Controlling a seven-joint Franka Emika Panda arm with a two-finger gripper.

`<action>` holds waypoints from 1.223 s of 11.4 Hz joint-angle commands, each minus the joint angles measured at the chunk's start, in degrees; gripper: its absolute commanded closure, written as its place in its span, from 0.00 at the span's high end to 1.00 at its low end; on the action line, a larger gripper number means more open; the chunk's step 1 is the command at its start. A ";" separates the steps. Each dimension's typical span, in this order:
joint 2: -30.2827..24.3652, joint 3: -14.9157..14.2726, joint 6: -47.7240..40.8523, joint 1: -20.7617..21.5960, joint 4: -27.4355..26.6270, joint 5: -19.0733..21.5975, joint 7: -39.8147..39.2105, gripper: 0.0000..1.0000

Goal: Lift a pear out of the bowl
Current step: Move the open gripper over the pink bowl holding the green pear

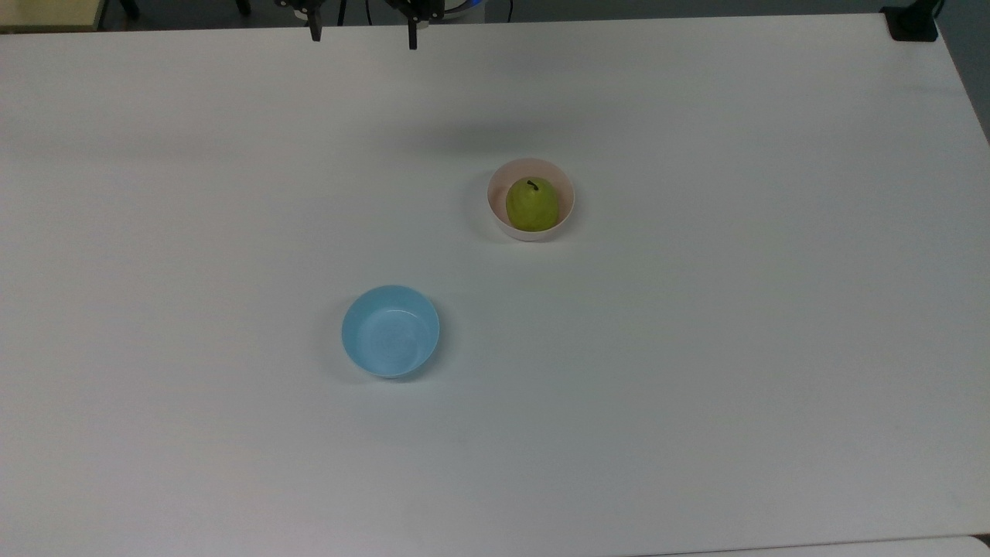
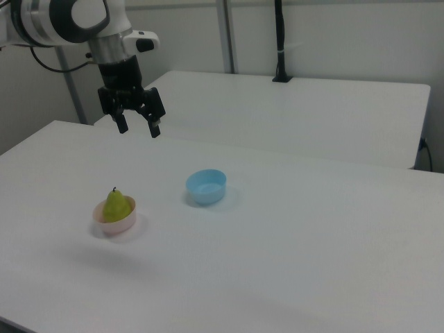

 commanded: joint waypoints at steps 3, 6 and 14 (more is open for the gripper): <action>-0.10 0.08 -1.21 4.27 -0.19 1.19 -0.21 1.00; 0.43 0.08 -1.04 7.70 -0.19 3.03 -0.20 1.00; 2.35 0.08 7.12 14.22 -7.38 4.62 -0.38 1.00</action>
